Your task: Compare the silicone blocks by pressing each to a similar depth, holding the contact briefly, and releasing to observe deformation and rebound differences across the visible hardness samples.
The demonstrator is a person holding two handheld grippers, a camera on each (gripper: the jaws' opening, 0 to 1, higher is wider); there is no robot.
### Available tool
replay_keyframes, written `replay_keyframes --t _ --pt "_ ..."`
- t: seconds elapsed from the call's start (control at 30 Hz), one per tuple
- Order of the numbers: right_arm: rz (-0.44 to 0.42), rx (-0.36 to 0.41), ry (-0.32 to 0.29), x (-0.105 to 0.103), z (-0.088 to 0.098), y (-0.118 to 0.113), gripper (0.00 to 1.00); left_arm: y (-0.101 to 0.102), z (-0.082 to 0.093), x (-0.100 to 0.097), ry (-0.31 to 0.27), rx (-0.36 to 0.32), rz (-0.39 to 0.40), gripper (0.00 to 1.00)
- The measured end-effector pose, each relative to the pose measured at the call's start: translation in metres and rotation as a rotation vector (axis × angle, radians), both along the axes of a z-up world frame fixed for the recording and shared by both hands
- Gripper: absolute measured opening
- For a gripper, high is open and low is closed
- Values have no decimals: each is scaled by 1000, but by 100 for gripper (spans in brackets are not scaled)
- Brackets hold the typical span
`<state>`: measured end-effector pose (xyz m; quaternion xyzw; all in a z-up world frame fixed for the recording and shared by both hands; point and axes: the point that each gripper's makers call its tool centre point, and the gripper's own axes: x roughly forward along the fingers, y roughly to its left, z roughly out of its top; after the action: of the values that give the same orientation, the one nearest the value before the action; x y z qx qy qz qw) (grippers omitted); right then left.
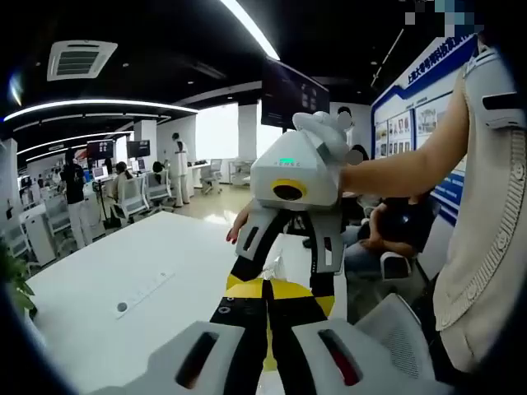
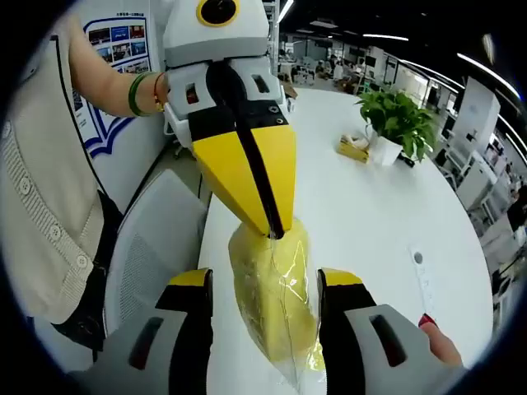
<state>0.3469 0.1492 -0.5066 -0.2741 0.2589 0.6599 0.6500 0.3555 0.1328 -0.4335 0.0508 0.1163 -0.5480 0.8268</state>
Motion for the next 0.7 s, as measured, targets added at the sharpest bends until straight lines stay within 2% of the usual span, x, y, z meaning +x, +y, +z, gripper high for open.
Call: replay_keyframes --t 0.1,0.2,0.37,0.5,0.53,0.6,0.67,0.7 --pt "-43 37 -43 3 4 -3 50 2 -5 2 4 -1 19 0" --pt "-97 89 -59 5 7 -5 55 5 -12 5 18 1 31 0" --pt "-242 204 -116 15 12 -14 60 10 -27 15 60 -9 63 0" --pt "-413 264 -135 16 7 -38 65 13 -45 21 96 6 86 0" --pt "-480 284 -151 18 5 -48 66 13 -51 22 115 13 87 0" --pt "-569 297 -171 17 -5 -65 72 14 -65 25 125 26 91 0" --pt "-658 325 -111 12 -15 -78 74 15 -82 27 176 27 101 0" --pt "-689 339 -82 8 -20 -84 75 15 -88 29 180 29 104 0"
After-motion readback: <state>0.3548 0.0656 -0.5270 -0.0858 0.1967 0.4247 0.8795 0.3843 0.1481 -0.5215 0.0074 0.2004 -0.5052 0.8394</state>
